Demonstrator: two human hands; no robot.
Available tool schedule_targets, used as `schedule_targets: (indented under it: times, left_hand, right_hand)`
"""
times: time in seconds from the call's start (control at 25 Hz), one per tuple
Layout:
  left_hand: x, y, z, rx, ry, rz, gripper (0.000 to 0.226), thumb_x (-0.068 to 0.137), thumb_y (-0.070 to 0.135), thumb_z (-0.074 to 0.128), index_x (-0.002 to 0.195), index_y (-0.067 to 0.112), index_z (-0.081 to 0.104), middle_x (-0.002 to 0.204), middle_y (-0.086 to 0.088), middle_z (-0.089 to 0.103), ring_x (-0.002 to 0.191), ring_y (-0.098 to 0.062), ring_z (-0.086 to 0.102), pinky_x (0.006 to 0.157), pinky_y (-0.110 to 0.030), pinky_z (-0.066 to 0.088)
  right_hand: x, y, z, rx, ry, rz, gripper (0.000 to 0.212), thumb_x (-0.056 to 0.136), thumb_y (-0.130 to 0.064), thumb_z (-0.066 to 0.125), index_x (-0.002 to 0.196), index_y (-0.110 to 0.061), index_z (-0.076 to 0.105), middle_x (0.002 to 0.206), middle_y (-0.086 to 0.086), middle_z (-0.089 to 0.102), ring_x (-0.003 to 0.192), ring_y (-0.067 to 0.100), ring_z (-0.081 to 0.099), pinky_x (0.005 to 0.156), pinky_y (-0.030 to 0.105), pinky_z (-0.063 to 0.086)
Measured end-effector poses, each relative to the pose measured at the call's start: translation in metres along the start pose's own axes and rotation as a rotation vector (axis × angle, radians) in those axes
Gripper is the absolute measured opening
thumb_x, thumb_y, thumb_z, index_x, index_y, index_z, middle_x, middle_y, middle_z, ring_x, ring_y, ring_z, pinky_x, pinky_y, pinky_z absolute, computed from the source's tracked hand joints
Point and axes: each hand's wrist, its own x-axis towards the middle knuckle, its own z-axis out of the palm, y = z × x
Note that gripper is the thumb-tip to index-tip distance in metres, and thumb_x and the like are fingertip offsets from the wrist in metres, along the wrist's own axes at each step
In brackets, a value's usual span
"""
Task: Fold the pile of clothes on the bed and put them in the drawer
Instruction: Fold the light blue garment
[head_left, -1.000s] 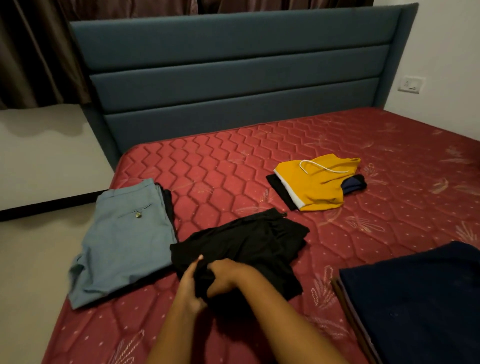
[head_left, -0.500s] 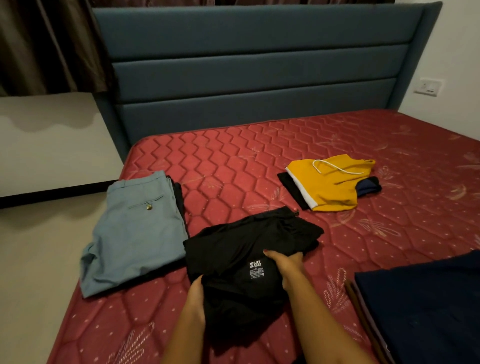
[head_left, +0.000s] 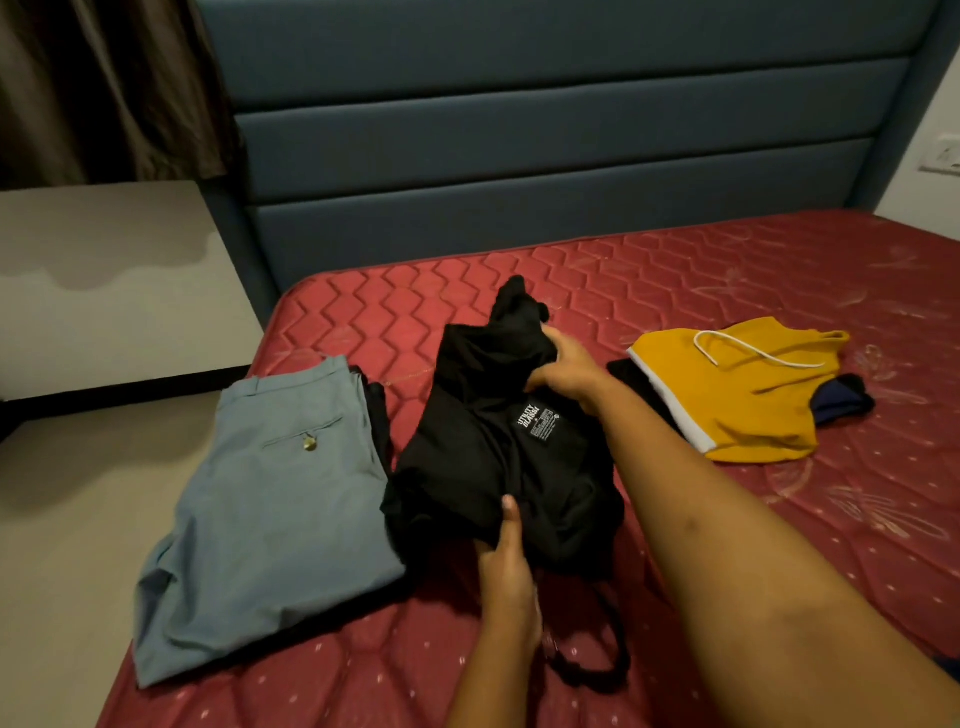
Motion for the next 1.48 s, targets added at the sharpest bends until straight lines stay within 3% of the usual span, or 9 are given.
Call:
schedule_targets:
  times: [0.12, 0.2, 0.32, 0.48, 0.8, 0.92, 1.12, 1.32, 1.48]
  left_hand:
    - [0.015, -0.02, -0.021, 0.076, -0.092, -0.25, 0.042, 0.097, 0.03, 0.052, 0.136, 0.029, 0.037, 0.136, -0.006, 0.054, 0.098, -0.032, 0.066, 0.067, -0.039, 0.059]
    - [0.024, -0.028, -0.036, 0.108, -0.148, -0.375, 0.04, 0.099, 0.032, 0.05, 0.135, 0.03, 0.032, 0.136, -0.01, 0.053, 0.098, -0.037, 0.067, 0.075, -0.044, 0.058]
    - [0.032, -0.03, -0.035, 0.265, -0.154, -0.409, 0.034, 0.1, 0.043, 0.044, 0.13, 0.03, 0.033, 0.133, -0.013, 0.055, 0.109, -0.038, 0.062, 0.094, -0.054, 0.049]
    - [-0.003, -0.037, -0.024, 0.354, -0.055, -0.353, 0.019, 0.103, 0.035, 0.036, 0.112, 0.021, 0.045, 0.099, -0.007, 0.064, 0.075, -0.023, 0.063, 0.06, -0.029, 0.052]
    - [-0.133, -0.077, 0.038, 0.855, -0.39, -0.433, 0.031, 0.1, 0.027, 0.045, 0.072, 0.018, 0.055, 0.069, 0.0, 0.054, 0.042, -0.007, 0.048, 0.041, -0.014, 0.034]
    - [-0.18, -0.109, 0.063, 0.894, -0.537, -0.635, 0.036, 0.101, 0.041, 0.039, 0.094, 0.016, 0.062, 0.09, -0.003, 0.065, 0.075, -0.017, 0.06, 0.061, -0.023, 0.045]
    - [-0.211, -0.15, 0.064, 0.924, -0.665, -0.715, 0.044, 0.102, 0.044, 0.035, 0.144, 0.031, 0.038, 0.142, -0.008, 0.049, 0.127, -0.022, 0.049, 0.094, -0.033, 0.045]
    - [-0.209, -0.155, 0.073, 0.831, -0.609, -0.678, 0.047, 0.101, 0.039, 0.041, 0.146, 0.026, 0.036, 0.145, -0.007, 0.045, 0.125, -0.021, 0.05, 0.091, -0.03, 0.046]
    - [-0.192, -0.181, 0.079, 0.85, -0.505, -0.591, 0.047, 0.091, 0.042, 0.061, 0.126, 0.01, 0.06, 0.124, -0.012, 0.063, 0.105, -0.022, 0.062, 0.078, -0.028, 0.054]
  right_hand:
    - [0.011, 0.038, 0.022, -0.715, 0.094, 0.111, 0.089, 0.08, -0.03, 0.07, 0.151, -0.037, 0.017, 0.155, 0.001, 0.029, 0.142, 0.035, 0.025, 0.113, 0.051, 0.026]
    - [-0.011, 0.063, 0.051, -0.929, 0.02, 0.209, 0.086, 0.09, -0.044, 0.058, 0.153, -0.034, 0.0, 0.161, -0.005, -0.002, 0.147, 0.035, -0.007, 0.114, 0.06, 0.003]
    - [-0.045, 0.083, 0.079, -0.984, -0.164, 0.165, 0.059, 0.101, -0.047, 0.03, 0.153, -0.037, 0.004, 0.161, -0.006, -0.008, 0.147, 0.028, -0.016, 0.113, 0.061, -0.006]
    - [-0.08, 0.07, 0.058, -0.94, -0.307, 0.141, 0.057, 0.101, -0.047, 0.031, 0.152, -0.038, 0.009, 0.162, -0.005, -0.004, 0.148, 0.022, -0.01, 0.115, 0.058, -0.003]
    - [-0.276, 0.086, -0.078, -0.855, 0.202, 0.595, 0.07, 0.095, -0.041, 0.045, 0.153, -0.035, 0.004, 0.162, 0.0, -0.001, 0.146, 0.039, -0.008, 0.11, 0.065, -0.005]
    - [-0.349, 0.109, -0.095, -0.815, 0.263, 0.807, 0.075, 0.099, -0.048, 0.037, 0.151, -0.031, -0.014, 0.161, 0.008, -0.011, 0.142, 0.046, -0.016, 0.105, 0.073, -0.001]
    - [-0.408, 0.136, -0.081, -0.921, 0.253, 0.725, 0.084, 0.101, -0.031, 0.042, 0.141, -0.034, -0.032, 0.158, 0.007, -0.023, 0.142, 0.044, -0.021, 0.104, 0.074, 0.009]
    - [-0.412, 0.13, -0.082, -0.869, 0.129, 0.708, 0.084, 0.096, -0.036, 0.05, 0.151, -0.035, -0.014, 0.159, 0.0, -0.021, 0.142, 0.043, -0.022, 0.103, 0.075, 0.009]
    - [-0.419, 0.14, -0.132, -0.628, 0.406, 0.639, 0.059, 0.09, -0.05, 0.045, 0.146, -0.037, 0.033, 0.16, -0.012, 0.011, 0.147, 0.018, 0.005, 0.113, 0.057, 0.011]
